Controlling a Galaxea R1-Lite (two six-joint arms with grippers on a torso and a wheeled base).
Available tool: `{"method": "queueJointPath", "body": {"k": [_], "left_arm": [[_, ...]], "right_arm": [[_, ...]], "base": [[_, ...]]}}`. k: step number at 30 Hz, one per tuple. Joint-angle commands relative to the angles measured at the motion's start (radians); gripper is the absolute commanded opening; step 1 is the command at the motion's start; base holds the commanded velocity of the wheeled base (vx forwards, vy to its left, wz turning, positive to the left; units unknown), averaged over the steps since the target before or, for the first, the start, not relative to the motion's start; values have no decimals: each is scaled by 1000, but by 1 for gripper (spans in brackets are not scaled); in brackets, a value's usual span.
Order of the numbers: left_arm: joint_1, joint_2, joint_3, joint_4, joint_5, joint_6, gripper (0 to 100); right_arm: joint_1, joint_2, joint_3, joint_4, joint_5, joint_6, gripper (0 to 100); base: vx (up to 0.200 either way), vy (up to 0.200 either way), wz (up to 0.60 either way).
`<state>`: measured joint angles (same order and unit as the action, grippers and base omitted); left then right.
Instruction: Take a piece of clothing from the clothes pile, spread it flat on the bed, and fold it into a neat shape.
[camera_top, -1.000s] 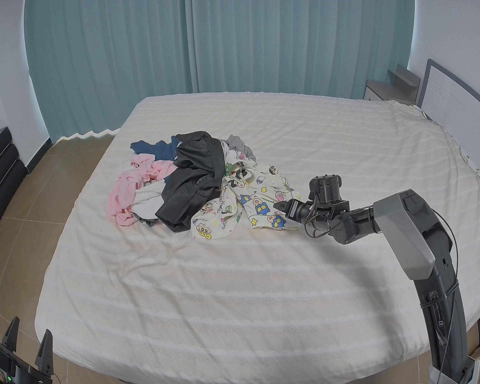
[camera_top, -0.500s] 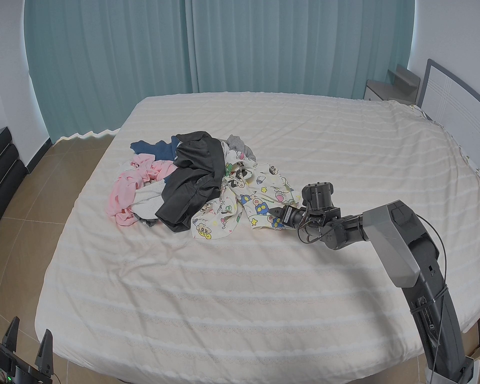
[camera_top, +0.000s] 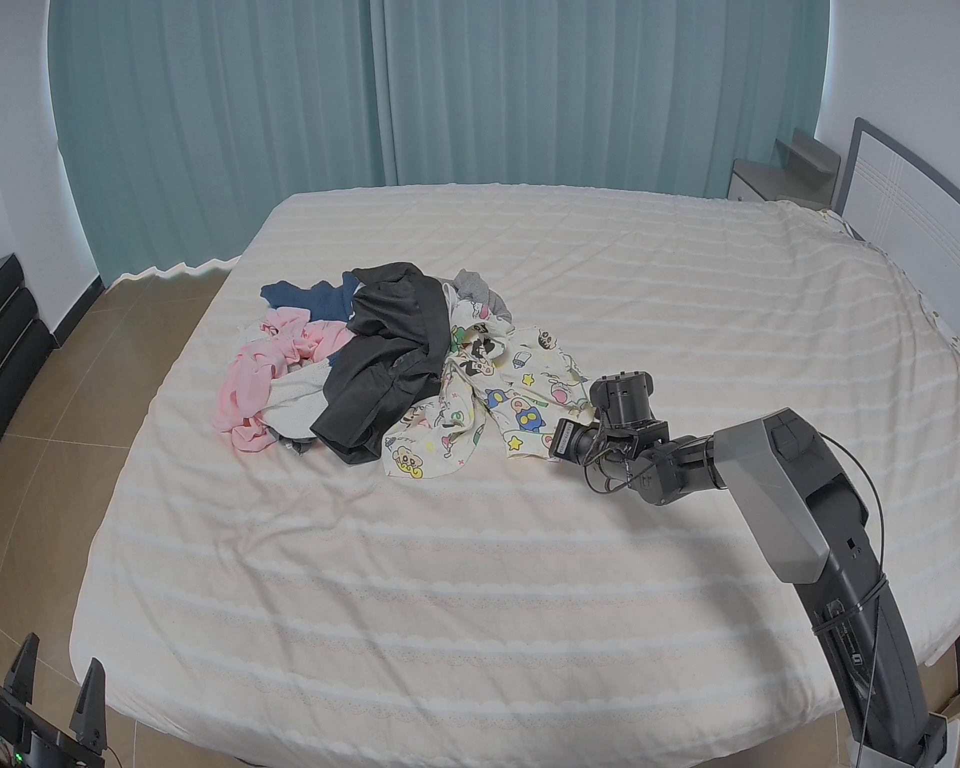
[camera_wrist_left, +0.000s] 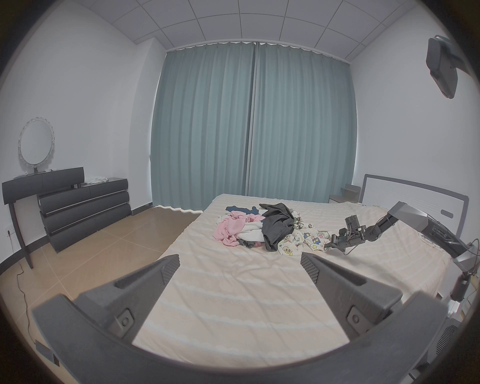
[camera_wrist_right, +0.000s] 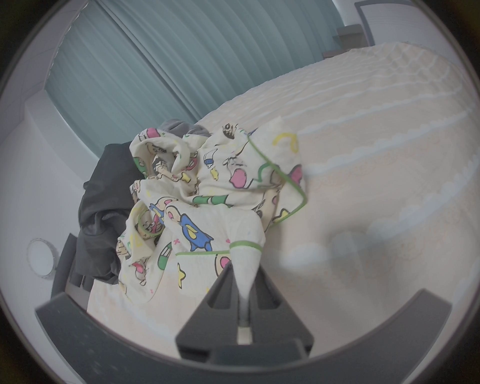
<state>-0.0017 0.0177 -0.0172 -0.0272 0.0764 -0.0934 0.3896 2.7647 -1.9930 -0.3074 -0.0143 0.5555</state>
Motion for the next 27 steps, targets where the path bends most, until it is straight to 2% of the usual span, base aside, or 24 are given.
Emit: {"method": "queueJointPath", "body": {"k": [1,3,5,7,13,18,22,23,25,26,27], "left_arm": [[0,-18,14,0,0,0,100],[0,-18,14,0,0,0,100],[0,-18,14,0,0,0,100],[0,-18,14,0,0,0,100],[0,-18,14,0,0,1,100],[0,-18,14,0,0,3,100],[0,-18,16,0,2,20,100],[0,-18,16,1,0,21,100],[0,-18,16,1,-9,57,100],[0,-18,16,1,-9,57,100],[0,-18,16,-7,-38,66,100]], "right_arm": [[0,-34,19,-5,-56,7,0],[0,-73,65,-7,-98,27,0],[3,-117,122,-10,-105,49,0],[9,-208,252,-38,-98,86,0],[28,-431,631,-229,-16,80,0],[40,-622,1007,-473,34,67,0],[51,-749,1232,-654,48,44,0],[51,-754,1240,-660,50,43,0],[54,-838,1359,-751,86,26,0],[54,-838,1359,-751,86,26,0],[54,-907,1442,-803,112,21,0]], "base": [[0,0,0],[0,0,0],[0,0,0],[0,0,0],[0,0,0],[0,0,0],[0,0,0],[0,0,0],[0,0,0],[0,0,0],[0,0,0]]}}
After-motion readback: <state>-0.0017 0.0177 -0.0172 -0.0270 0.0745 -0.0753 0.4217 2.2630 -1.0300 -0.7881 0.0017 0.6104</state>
